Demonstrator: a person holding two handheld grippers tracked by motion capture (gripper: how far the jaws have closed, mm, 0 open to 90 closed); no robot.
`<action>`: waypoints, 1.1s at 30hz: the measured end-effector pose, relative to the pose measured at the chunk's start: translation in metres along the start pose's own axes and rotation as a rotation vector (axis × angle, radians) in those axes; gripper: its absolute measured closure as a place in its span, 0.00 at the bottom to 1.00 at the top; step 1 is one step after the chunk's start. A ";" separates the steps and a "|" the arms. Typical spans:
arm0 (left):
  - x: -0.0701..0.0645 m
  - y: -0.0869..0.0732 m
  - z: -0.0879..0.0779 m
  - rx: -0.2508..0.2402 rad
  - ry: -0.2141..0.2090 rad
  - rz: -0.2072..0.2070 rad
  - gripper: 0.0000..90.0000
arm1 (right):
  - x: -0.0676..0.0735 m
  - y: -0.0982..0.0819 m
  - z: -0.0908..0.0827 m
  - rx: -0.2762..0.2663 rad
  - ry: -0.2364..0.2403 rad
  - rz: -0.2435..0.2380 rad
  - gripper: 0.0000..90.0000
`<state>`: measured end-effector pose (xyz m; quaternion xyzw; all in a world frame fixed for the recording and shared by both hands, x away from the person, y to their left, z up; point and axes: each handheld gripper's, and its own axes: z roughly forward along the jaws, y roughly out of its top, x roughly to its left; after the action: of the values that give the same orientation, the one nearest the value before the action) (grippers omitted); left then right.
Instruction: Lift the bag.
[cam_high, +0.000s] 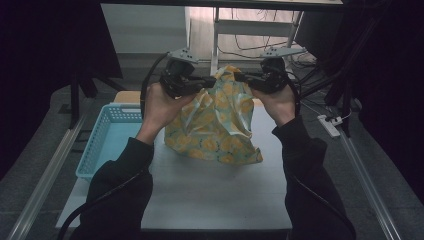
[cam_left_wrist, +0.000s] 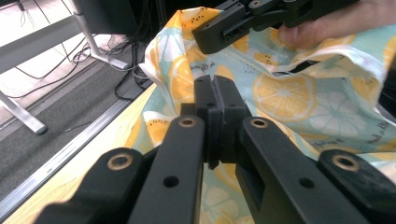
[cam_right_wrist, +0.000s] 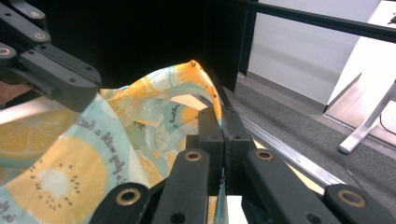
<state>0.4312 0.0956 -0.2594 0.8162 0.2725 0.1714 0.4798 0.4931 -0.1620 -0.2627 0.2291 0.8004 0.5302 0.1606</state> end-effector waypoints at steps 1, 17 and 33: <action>0.000 -0.001 0.002 0.002 0.002 0.000 1.00 | 0.000 -0.001 0.000 0.000 0.000 -0.001 0.98; 0.008 -0.006 0.013 0.006 0.020 -0.035 0.74 | -0.002 -0.010 0.007 0.024 -0.008 0.020 0.72; 0.006 -0.046 -0.003 0.010 -0.016 -0.097 0.12 | 0.001 -0.041 0.003 0.029 -0.015 0.053 0.36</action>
<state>0.4217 0.1196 -0.2981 0.8057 0.3086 0.1404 0.4856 0.4857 -0.1733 -0.3018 0.2566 0.8005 0.5207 0.1491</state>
